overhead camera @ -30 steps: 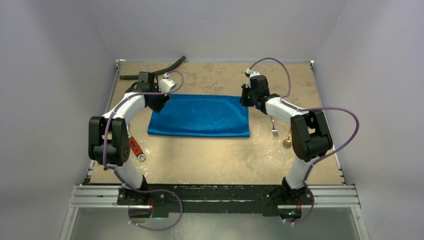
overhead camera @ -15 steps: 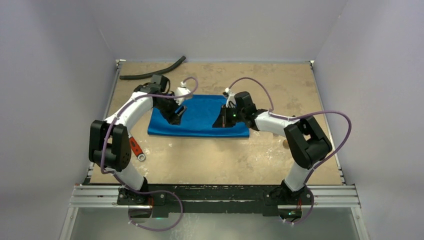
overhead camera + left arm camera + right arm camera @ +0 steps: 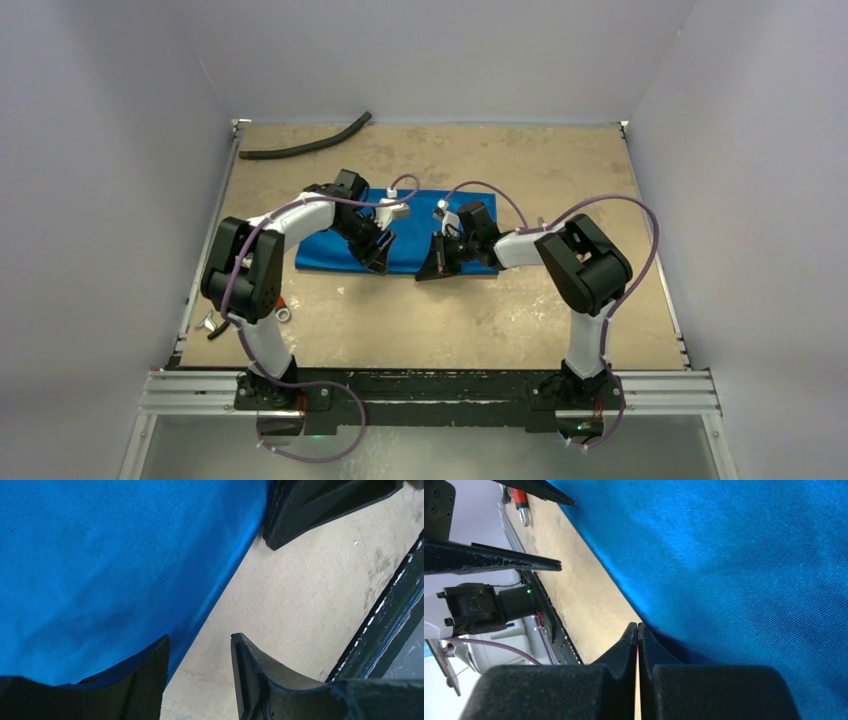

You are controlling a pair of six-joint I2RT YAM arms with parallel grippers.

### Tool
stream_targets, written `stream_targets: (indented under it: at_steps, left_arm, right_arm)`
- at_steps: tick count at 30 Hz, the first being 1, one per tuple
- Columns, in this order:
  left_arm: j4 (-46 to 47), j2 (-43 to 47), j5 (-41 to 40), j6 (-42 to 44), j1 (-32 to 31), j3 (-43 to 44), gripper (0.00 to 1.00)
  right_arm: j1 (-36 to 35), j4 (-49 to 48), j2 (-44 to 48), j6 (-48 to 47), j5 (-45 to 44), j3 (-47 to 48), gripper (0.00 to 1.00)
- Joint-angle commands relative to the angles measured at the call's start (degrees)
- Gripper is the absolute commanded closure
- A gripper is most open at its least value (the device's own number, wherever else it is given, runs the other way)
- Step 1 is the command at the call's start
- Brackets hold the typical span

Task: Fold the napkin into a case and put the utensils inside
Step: Smooth out the rectangle-folded napkin at the center of the board.

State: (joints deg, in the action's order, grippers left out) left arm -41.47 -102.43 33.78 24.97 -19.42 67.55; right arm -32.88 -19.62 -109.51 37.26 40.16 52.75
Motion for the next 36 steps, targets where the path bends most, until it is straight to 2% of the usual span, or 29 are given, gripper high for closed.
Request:
stream_targets:
  at_steps: [1, 8, 15, 27, 36]
  left_arm:
    - [3.2, -2.5, 4.2, -3.2, -1.1, 4.1, 0.53]
    - [5.3, -4.8, 4.3, -4.4, -2.6, 4.6, 0.55]
    - [8.6, -5.2, -1.2, -3.8, -3.4, 1.9, 0.58]
    - [12.0, -5.1, -5.9, -3.8, -3.7, -1.3, 0.59]
    - [12.2, -4.5, -8.1, -3.3, -4.3, -2.6, 0.59]
  right_arm:
    - [0.4, -0.6, -1.9, 0.7, 2.1, 2.1, 1.0]
    - [1.6, -4.8, -2.8, 2.9, 5.2, -1.6, 1.0]
    - [2.1, -4.1, 0.4, 2.9, 9.8, 2.4, 1.0]
    - [1.6, -10.1, -7.6, 8.3, 9.8, 6.7, 1.0]
    - [1.2, -9.0, -11.4, 8.6, 8.2, 6.0, 1.0]
